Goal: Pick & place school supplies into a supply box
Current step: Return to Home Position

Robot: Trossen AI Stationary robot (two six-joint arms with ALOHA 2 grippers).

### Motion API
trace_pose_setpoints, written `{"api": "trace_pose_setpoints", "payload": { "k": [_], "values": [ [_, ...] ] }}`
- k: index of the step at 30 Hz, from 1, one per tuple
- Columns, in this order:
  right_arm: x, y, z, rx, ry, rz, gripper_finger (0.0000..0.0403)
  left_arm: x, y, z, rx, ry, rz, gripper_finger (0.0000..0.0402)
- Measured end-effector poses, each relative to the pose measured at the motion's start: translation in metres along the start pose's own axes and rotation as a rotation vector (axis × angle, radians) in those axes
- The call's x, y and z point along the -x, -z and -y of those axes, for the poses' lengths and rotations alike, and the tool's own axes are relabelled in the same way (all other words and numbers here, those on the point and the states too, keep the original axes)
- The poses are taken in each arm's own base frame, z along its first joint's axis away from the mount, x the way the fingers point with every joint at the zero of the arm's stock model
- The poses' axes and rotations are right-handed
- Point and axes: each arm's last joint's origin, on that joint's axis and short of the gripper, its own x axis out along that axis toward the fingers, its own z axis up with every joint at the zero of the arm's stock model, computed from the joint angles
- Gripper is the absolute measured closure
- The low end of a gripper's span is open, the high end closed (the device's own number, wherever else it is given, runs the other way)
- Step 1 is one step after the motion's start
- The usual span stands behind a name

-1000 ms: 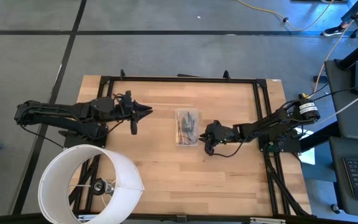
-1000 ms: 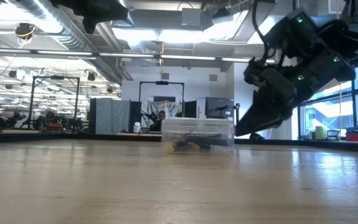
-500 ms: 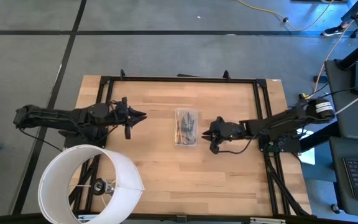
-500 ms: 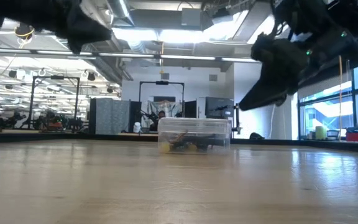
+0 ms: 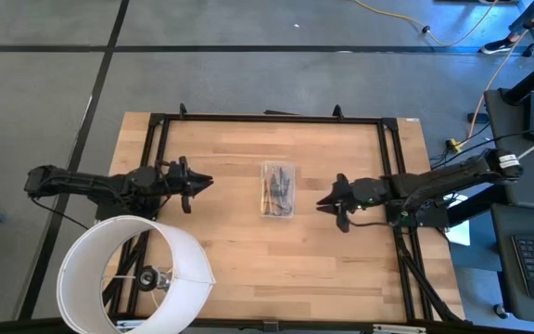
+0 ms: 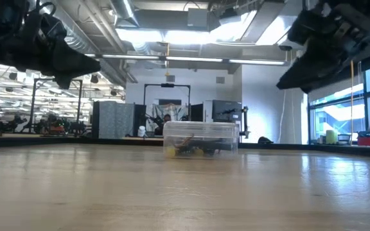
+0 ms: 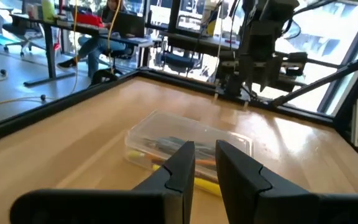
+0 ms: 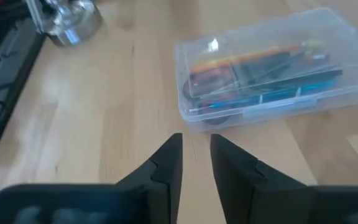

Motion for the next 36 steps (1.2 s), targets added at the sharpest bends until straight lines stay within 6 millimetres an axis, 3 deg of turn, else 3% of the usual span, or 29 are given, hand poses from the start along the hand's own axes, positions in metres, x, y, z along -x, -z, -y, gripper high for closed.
{"api": "trace_pose_setpoints", "payload": {
  "k": [12, 22, 29, 36],
  "values": [
    [0.048, 0.028, 0.014, -0.007, -0.144, 0.249, 0.0315, 0.006, -0.001, -0.002, -0.057, -0.032, 0.020, 0.0343],
    [0.075, 0.049, 0.023, 0.022, -0.224, 0.380, 0.0315, 0.012, -0.003, -0.003, -0.056, -0.036, 0.046, 0.0343],
    [0.073, 0.063, 0.028, 0.084, -0.253, 0.446, 0.0315, 0.012, -0.002, -0.004, -0.029, -0.043, 0.038, 0.0343],
    [0.067, 0.065, 0.028, 0.170, -0.261, 0.523, 0.0315, 0.012, 0.001, -0.004, -0.045, -0.043, 0.007, 0.0343]
  ]
}}
